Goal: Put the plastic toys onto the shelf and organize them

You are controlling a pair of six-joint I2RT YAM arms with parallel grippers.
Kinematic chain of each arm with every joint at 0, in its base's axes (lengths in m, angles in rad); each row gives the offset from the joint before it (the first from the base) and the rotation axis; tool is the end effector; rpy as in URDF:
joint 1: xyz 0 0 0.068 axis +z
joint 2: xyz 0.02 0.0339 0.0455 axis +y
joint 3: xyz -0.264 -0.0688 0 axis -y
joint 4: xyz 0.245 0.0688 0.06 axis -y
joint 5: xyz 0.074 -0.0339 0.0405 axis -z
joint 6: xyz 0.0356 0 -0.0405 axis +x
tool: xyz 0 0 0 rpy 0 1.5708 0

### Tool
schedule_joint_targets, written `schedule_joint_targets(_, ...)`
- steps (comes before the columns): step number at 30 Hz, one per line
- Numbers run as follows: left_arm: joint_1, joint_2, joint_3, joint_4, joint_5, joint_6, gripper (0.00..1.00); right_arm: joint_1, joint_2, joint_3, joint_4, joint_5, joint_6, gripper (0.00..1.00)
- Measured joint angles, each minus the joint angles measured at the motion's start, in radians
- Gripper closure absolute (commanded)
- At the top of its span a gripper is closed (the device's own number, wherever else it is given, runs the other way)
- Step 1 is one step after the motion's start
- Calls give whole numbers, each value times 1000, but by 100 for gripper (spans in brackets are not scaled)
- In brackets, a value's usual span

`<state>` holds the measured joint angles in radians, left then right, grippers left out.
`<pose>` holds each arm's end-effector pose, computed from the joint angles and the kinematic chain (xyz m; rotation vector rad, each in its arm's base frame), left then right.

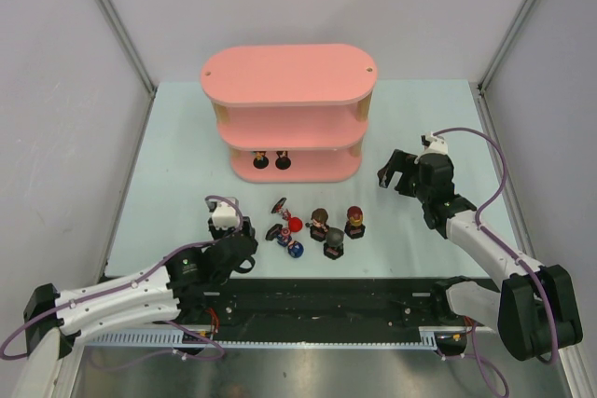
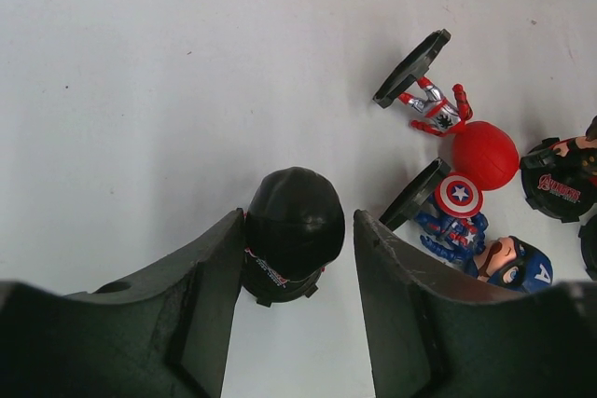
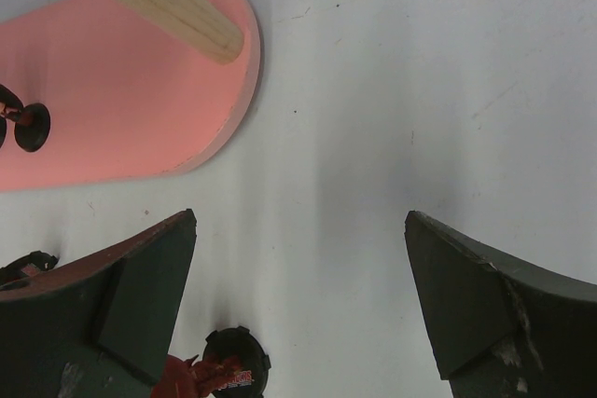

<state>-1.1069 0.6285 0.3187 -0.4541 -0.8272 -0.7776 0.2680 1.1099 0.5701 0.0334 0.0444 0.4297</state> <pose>0.0811 -0.1036 0.1833 -0.0424 2.0624 -0.1768 0.2313 0.0619 0.2224 0.1968 2.0897 0.3787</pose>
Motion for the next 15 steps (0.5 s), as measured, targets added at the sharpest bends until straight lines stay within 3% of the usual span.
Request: schedule_joint_targets(15,0,19,1,13,0,3,54,-2,1,0,0,0,1,0)
